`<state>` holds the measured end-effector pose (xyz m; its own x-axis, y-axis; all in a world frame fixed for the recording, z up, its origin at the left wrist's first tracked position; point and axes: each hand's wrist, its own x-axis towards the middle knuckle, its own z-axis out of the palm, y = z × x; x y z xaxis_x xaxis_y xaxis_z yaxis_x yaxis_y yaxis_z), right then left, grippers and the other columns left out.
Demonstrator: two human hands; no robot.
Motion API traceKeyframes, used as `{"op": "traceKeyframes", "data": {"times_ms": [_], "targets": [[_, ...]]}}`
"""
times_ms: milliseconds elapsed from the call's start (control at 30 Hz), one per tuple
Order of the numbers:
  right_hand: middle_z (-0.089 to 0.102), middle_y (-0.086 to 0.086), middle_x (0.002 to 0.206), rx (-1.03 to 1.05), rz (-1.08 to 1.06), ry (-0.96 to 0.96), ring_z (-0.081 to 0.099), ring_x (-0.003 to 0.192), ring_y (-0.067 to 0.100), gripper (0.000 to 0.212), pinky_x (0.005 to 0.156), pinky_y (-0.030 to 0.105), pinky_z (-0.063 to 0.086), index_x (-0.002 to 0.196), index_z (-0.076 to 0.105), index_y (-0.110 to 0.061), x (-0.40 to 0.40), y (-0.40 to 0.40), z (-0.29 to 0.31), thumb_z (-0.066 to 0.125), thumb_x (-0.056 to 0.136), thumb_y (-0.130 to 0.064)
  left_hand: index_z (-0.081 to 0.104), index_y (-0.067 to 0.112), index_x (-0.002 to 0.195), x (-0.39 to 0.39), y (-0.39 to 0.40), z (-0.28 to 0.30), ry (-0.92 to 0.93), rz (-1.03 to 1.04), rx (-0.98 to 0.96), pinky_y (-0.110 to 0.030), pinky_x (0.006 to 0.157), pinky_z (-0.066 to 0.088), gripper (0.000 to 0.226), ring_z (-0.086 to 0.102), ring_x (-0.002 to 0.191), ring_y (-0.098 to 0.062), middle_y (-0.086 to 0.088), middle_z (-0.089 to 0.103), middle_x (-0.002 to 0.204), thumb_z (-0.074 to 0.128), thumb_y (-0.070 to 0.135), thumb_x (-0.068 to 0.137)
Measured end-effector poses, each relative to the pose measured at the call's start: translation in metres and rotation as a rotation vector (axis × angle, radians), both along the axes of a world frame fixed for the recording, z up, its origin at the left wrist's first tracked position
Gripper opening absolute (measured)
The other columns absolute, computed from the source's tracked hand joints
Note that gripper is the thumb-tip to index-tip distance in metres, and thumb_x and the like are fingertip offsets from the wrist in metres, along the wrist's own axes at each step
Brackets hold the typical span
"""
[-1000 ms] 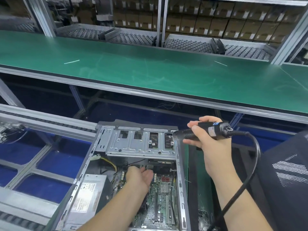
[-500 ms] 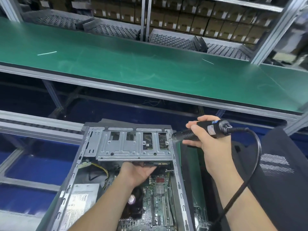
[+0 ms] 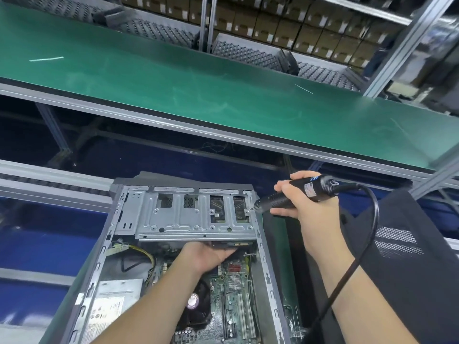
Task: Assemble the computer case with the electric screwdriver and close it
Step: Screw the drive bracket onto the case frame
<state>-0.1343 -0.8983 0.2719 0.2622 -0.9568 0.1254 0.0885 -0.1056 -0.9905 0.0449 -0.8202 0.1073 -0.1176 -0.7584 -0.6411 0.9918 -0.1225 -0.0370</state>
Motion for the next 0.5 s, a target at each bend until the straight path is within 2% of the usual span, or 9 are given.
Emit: {"op": "traceKeyframes", "data": {"times_ms": [133,167,233,300,400,500], "targets": [[0.073,0.024,0.102,0.003,-0.015,-0.005,0.073,0.104,0.039,0.027,0.066,0.052,0.064,0.097,0.073,-0.024,0.0003,-0.0039,-0.0013,0.085,0.074,-0.026,0.023,0.010,0.156,0.0011,-0.0033,-0.0097,0.069,0.060,0.092,-0.084,0.089,0.040,0.053,0.035,0.132,-0.067,-0.040,0.027,0.153,0.029,0.032,0.108],[0.073,0.024,0.102,0.001,-0.013,-0.009,0.073,0.104,0.040,0.028,0.065,0.052,0.063,0.098,0.073,-0.023,0.0000,-0.0048,-0.0017,0.085,0.074,-0.027,0.027,0.007,0.152,0.0013,-0.0031,-0.0102,0.073,0.062,0.088,-0.083,0.089,0.041,0.050,0.037,0.130,-0.067,-0.040,0.029,0.150,0.028,0.032,0.109],[0.073,0.023,0.101,-0.005,-0.002,-0.013,0.073,0.104,0.040,0.029,0.065,0.052,0.063,0.100,0.072,-0.022,-0.0005,-0.0060,-0.0021,0.085,0.074,-0.027,0.040,-0.007,0.127,0.0011,-0.0032,-0.0092,0.057,0.044,0.050,-0.081,0.082,0.046,0.043,0.050,0.115,-0.065,-0.041,0.044,0.133,0.031,0.031,0.109],[0.073,0.023,0.101,-0.016,0.008,-0.001,0.073,0.104,0.040,0.028,0.065,0.052,0.064,0.099,0.073,-0.023,-0.0001,-0.0065,-0.0020,0.085,0.074,-0.028,0.045,-0.008,0.111,-0.0004,-0.0043,-0.0093,0.033,0.033,0.030,-0.078,0.074,0.049,0.040,0.057,0.102,-0.065,-0.041,0.051,0.122,0.033,0.030,0.109],[0.073,0.022,0.100,-0.027,0.016,0.005,0.073,0.103,0.040,0.026,0.064,0.051,0.064,0.097,0.073,-0.025,0.0004,-0.0063,-0.0014,0.085,0.074,-0.028,0.050,-0.005,0.114,-0.0025,-0.0039,-0.0086,0.027,0.049,-0.008,-0.075,0.071,0.051,0.036,0.062,0.092,-0.067,-0.041,0.055,0.120,0.038,0.028,0.108],[0.074,0.021,0.100,-0.031,0.020,0.002,0.074,0.103,0.039,0.025,0.064,0.051,0.064,0.095,0.073,-0.026,0.0002,-0.0066,-0.0013,0.085,0.072,-0.029,0.058,0.002,0.126,-0.0038,-0.0047,-0.0098,0.016,0.055,-0.100,-0.074,0.080,0.050,0.034,0.062,0.101,-0.065,-0.042,0.063,0.118,0.050,0.026,0.104]]}}
